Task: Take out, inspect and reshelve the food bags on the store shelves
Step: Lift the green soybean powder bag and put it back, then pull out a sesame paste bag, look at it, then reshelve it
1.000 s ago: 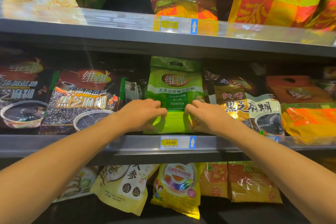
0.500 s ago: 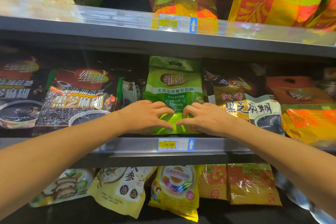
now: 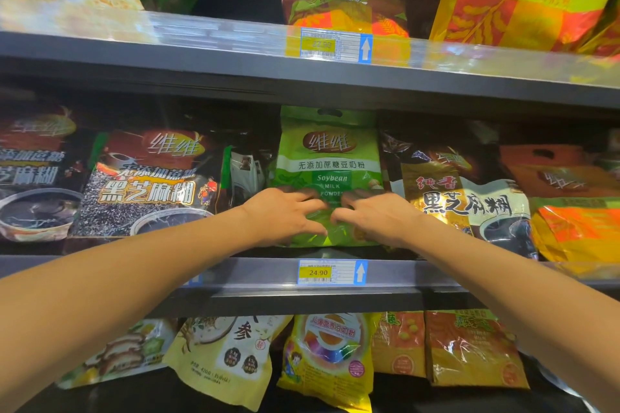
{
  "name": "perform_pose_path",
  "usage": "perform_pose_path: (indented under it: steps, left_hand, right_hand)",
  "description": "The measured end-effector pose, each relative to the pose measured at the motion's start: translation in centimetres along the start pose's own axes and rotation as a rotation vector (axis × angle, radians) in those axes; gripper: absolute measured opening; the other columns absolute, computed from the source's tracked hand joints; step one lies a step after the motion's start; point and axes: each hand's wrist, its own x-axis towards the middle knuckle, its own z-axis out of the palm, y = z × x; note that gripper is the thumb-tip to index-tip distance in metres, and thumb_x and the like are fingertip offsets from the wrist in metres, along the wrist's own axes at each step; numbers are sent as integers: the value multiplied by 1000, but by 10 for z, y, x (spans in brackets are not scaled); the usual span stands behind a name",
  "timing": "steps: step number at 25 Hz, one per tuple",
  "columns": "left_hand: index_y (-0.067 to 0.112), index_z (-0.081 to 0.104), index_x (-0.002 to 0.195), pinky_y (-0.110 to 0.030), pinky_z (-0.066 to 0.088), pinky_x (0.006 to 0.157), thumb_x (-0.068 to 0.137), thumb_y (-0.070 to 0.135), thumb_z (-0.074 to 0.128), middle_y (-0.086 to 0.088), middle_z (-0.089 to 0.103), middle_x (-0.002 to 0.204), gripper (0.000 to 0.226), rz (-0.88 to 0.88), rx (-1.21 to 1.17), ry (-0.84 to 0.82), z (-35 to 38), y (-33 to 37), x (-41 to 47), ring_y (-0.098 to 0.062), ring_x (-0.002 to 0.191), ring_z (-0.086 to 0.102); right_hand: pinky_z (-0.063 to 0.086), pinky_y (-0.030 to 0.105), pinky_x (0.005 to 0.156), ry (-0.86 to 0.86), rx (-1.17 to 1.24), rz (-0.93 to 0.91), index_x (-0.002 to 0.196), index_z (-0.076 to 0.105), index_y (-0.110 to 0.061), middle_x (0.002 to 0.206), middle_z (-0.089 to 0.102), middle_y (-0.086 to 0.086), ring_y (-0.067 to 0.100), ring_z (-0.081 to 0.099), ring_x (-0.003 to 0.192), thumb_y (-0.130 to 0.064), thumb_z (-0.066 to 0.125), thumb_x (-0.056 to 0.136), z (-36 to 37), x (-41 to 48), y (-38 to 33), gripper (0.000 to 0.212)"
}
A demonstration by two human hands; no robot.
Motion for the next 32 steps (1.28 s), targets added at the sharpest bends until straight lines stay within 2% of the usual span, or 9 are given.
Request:
perform_pose_path:
  steps: [4,7,9,13,19,21,23,27,32]
  left_hand:
    - [53,27,157,-41,55,94,103,28,59,0,19,170,68,14,-34,-47,-5,1,-1,-28,156,25]
    - [52,25,158,-43,55,99,105,28,55,-1,18,172,66,15,-70,-65,-7,1,-6,-28,155,28]
    - [49,24,160,-44,52,104,104,28,55,-2,19,172,67,-20,-129,-43,-11,1,-10,-29,153,33]
    - [39,36,157,-45,48,107,99,24,64,-5,31,168,66,-173,-208,80,-27,4,-25,-29,149,39]
    - [25,57,145,-54,54,102,92,24,74,-11,51,155,56,-405,-260,231,-54,6,-72,-36,140,51]
    - [26,56,146,-54,52,106,93,30,73,-11,50,156,55,-470,-247,237,-63,13,-92,-36,143,49]
    - [26,56,146,-53,49,110,94,32,72,-12,49,157,56,-532,-241,232,-74,22,-112,-37,145,46]
    - [27,57,145,-54,50,107,91,30,77,-13,50,157,57,-651,-282,175,-92,33,-154,-39,145,46]
    - [27,43,156,-53,45,113,97,45,66,-9,40,163,66,-797,-343,95,-101,32,-215,-32,149,39]
  right_hand:
    - [47,34,60,-51,102,42,134,44,-33,128,55,2,24,65,109,-24,75,87,-3,-3,1,56]
    - [58,40,77,-99,217,79,138,47,-31,136,53,2,26,62,115,-30,71,92,-9,-12,0,52]
    - [57,40,89,-127,365,134,139,52,-29,138,54,2,25,59,120,-33,67,95,-14,-18,0,47]
    - [52,34,95,-49,588,249,134,60,-28,133,55,-3,19,58,117,-41,66,97,-29,-38,-3,39]
    - [48,42,108,116,617,346,132,64,-27,142,55,-2,18,48,133,-52,54,99,-59,-64,-21,42]
    - [48,46,109,149,601,370,134,62,-29,147,52,-1,20,46,138,-57,47,98,-70,-71,-30,48]
    - [47,48,110,191,600,391,136,62,-29,150,51,0,22,45,140,-55,51,99,-80,-75,-40,47]
    - [48,49,108,263,653,403,139,61,-27,150,51,1,23,45,141,-50,57,100,-96,-71,-63,46]
    - [44,47,112,264,746,371,143,57,-27,153,48,0,22,43,143,-52,55,100,-120,-49,-100,49]
